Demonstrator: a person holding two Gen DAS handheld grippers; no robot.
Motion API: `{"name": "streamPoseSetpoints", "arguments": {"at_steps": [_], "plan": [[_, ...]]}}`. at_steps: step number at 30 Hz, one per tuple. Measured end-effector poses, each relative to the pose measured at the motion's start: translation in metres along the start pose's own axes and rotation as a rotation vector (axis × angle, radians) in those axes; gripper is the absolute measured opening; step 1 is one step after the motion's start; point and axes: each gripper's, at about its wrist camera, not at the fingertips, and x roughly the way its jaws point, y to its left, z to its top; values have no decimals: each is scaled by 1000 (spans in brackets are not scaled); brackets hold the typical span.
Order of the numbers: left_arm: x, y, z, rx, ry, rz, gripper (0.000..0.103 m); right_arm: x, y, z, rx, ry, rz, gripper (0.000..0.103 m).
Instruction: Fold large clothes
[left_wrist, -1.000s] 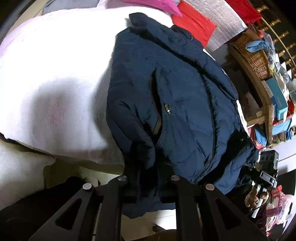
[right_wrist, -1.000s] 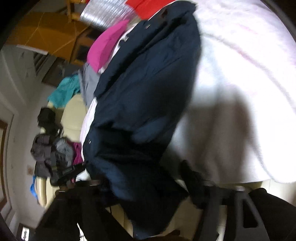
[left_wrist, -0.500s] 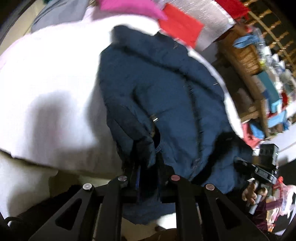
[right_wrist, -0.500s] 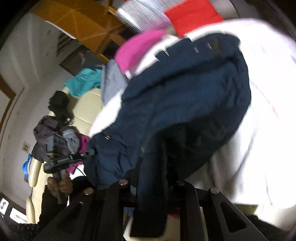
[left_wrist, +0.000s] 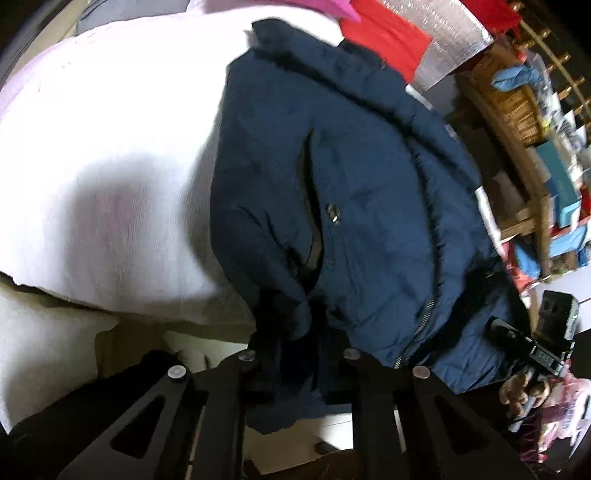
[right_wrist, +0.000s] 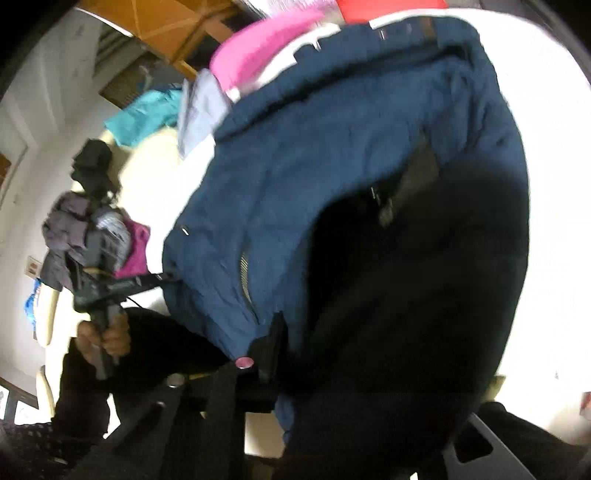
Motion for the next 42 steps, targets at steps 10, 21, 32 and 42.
{"name": "streamPoseSetpoints", "arguments": {"at_steps": [10,21,32,42], "plan": [[-55,-19,64,-4,-165,-188,13,-45,3,42,44,-257,121,17],[-28,-2,144,-167,-303,-299,13,-60,-54,114,247,-487,211,17],[10,1,197,-273,-380,-278,13,-31,-93,182,391,-526,195,17],[40,12,232,-329,-371,-253,13,-9,-109,223,430,-513,178,17]]}}
